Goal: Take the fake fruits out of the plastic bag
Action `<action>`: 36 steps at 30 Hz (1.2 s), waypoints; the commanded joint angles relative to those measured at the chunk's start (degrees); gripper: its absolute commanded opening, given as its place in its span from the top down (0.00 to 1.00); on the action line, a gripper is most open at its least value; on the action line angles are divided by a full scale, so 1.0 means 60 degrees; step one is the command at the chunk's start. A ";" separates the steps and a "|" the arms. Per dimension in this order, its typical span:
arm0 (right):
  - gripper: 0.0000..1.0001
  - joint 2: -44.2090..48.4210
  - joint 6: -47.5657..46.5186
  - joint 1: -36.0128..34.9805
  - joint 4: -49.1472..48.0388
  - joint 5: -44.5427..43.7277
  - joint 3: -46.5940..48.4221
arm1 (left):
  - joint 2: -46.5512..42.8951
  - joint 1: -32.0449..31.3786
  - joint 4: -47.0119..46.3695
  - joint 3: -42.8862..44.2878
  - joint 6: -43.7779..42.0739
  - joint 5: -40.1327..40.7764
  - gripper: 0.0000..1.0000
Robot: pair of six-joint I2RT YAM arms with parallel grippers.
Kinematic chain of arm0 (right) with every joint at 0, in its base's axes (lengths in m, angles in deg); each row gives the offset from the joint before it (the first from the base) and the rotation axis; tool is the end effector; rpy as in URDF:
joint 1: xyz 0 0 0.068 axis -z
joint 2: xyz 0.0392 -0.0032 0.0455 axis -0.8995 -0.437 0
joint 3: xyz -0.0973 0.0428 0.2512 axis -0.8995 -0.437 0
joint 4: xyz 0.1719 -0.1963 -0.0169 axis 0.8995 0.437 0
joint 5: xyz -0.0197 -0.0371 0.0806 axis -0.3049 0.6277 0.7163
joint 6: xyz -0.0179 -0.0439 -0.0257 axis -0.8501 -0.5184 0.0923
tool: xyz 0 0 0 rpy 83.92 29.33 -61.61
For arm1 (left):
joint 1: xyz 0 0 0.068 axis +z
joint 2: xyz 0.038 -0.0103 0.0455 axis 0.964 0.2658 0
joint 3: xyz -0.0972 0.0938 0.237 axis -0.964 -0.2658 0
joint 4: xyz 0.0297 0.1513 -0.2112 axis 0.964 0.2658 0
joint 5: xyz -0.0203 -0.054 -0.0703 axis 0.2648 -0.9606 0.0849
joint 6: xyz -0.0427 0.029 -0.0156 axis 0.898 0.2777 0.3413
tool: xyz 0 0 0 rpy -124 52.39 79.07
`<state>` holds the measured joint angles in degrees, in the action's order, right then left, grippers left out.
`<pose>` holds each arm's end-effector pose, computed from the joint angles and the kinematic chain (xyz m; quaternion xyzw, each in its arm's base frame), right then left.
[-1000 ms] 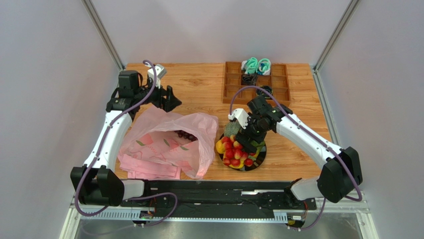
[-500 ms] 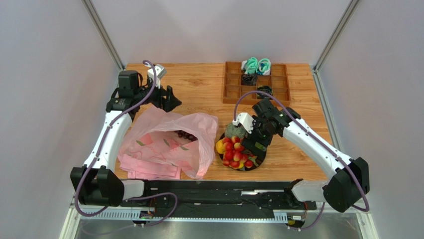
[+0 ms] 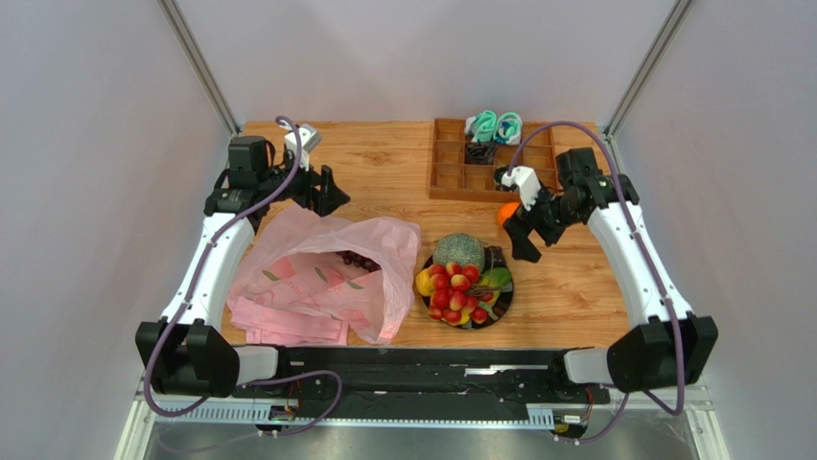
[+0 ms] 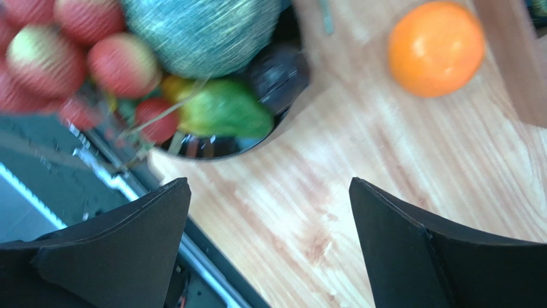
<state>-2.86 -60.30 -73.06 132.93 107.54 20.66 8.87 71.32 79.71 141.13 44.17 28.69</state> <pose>0.2260 0.0510 0.3289 -0.4599 0.8463 0.1564 0.2188 0.2739 -0.0391 0.3513 0.2496 0.8000 -0.2900 0.4622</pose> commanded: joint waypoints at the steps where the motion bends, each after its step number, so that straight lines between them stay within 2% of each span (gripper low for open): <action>1: 0.00 -0.1957 0.1168 0.0382 -0.1368 -0.0262 0.0522 | -0.0257 0.0003 -0.0127 0.0095 -0.0119 -0.0152 0.01; 6: 0.00 -0.4591 0.2795 0.0777 -0.2628 -0.1026 0.1734 | -0.0169 0.0002 0.0208 0.0329 -0.0397 -0.0020 0.01; 10: 0.00 -0.5620 0.3559 0.0880 -0.3216 -0.1509 0.2614 | -0.0198 0.0003 0.0458 0.0388 -0.0573 0.0097 0.01; 14: 0.00 -0.6280 0.3823 0.0865 -0.3232 -0.1919 0.3217 | -0.0227 -0.0012 0.0590 0.0315 -0.0661 0.0156 0.01; 25: 0.00 -0.7528 0.4190 0.0734 -0.3729 -0.2213 0.3584 | 0.0182 0.0003 0.0722 0.0578 -0.0675 0.0170 0.01; 28: 0.10 -0.7266 0.4087 0.0690 -0.3773 -0.2301 0.3146 | 0.0329 -0.0012 0.0722 0.0739 -0.0661 0.0156 0.01; 29: 0.18 -0.7119 0.4014 0.0690 -0.3860 -0.2243 0.2956 | 0.0344 0.0002 0.0693 0.0768 -0.0632 0.0156 0.01; 31: 0.26 -0.6419 0.3679 0.0704 -0.4256 -0.2112 0.2270 | 0.0403 -0.0012 0.0620 0.0769 -0.0646 0.0170 0.01; 32: 0.36 -0.6110 0.3561 0.0719 -0.4387 -0.1864 0.2033 | 0.0403 -0.0012 0.0620 0.0783 -0.0632 0.0141 0.01; 36: 0.42 -0.4631 0.3121 0.0792 -0.4477 -0.0751 0.1095 | 0.0388 -0.0012 0.0663 0.0798 -0.0632 0.0141 0.01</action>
<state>-40.78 -38.02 -68.51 108.49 96.33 30.19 11.05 71.32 84.17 143.64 41.50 30.00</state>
